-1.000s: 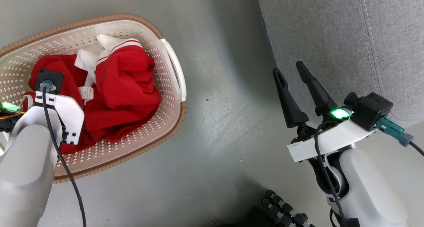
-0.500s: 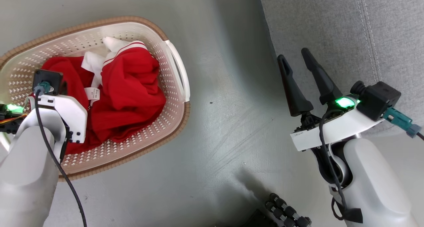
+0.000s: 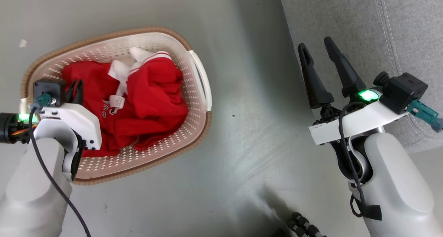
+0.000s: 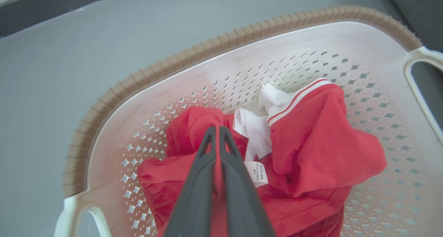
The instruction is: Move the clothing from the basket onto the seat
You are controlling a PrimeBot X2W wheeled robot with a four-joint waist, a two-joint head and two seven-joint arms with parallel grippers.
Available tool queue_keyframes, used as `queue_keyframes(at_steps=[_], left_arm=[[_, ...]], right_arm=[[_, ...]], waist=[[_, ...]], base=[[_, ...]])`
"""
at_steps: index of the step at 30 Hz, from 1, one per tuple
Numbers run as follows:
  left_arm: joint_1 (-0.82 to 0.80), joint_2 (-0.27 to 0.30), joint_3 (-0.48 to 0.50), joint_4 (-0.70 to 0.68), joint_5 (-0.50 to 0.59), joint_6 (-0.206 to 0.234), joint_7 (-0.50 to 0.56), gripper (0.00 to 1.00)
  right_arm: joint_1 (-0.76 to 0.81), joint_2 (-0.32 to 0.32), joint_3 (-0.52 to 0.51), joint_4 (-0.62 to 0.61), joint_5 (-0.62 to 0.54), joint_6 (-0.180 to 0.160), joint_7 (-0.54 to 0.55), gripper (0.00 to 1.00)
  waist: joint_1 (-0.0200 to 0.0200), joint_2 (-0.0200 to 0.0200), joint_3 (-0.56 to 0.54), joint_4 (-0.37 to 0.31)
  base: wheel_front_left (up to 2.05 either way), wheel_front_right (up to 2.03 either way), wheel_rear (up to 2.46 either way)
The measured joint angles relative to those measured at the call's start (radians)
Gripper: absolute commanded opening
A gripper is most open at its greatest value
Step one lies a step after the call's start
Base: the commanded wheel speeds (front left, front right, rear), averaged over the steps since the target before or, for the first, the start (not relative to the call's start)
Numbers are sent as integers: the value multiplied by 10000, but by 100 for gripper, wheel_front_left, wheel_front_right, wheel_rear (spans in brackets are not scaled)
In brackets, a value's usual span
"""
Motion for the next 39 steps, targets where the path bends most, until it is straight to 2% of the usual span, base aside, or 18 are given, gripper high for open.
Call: queue_keyframes(at_steps=[8, 27, 39], left_arm=[[366, -284, 190, -268, -382, -94, -652, 0], [1294, -986, -150, -756, -633, -709, -1570, 0], [1704, -1289, -677, -1338, -635, -1193, -1825, 0]], right_arm=[[-50, -8, -209, 282, -374, 0, 0, 100], [598, -21, -616, 713, -1423, 0, 0, 100], [1247, -46, 182, 600, -1931, 0, 0, 100]], waist=[[0, 0, -516, 375], [0, 0, -2317, 1355], [-1, -1, -3712, 1969]], base=[[0, 0, 0], [0, 0, 0], [0, 0, 0]])
